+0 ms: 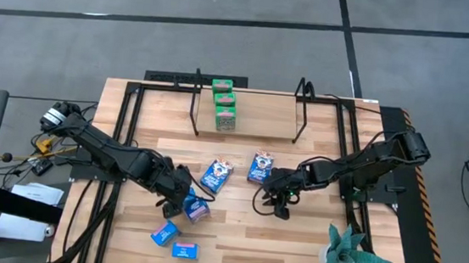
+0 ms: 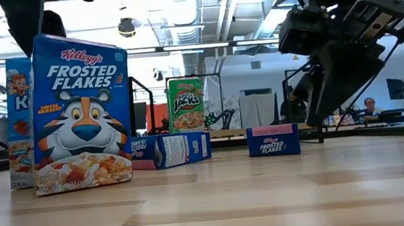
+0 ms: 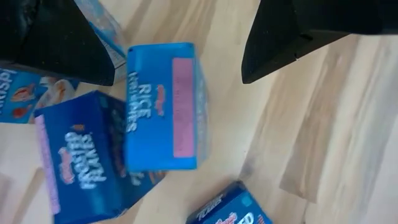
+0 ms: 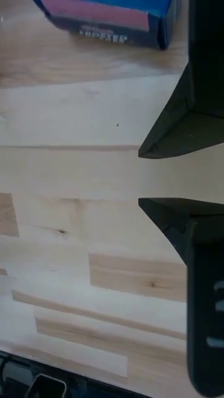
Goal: Stack cereal on shelf
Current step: Put the top light blue cereal box on the shelf aligned with the green cereal box
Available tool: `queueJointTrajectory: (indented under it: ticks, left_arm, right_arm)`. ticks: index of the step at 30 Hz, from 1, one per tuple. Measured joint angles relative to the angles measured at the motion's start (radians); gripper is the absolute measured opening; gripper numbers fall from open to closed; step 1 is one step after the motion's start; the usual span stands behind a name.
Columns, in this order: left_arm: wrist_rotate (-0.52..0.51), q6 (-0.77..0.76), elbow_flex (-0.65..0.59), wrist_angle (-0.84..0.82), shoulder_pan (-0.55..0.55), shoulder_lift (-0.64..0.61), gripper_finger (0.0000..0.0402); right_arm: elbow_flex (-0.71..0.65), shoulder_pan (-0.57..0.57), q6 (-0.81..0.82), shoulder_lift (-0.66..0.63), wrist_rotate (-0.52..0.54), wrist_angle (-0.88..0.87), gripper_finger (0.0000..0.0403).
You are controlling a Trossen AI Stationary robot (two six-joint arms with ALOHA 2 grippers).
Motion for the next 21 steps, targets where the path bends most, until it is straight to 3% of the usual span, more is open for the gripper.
queueJointTrajectory:
  ticks: [10,21]
  left_arm:
    - [-0.094,-0.002,-0.004,-0.006,-0.026,0.000,0.0341]
    - [-0.069,-0.018,-0.049,0.044,-0.026,-0.002,0.0341]
  right_arm:
    - [0.000,0.000,-0.009,0.000,-0.004,0.000,0.0136]
    - [0.000,-0.006,-0.015,0.000,-0.006,-0.006,0.0136]
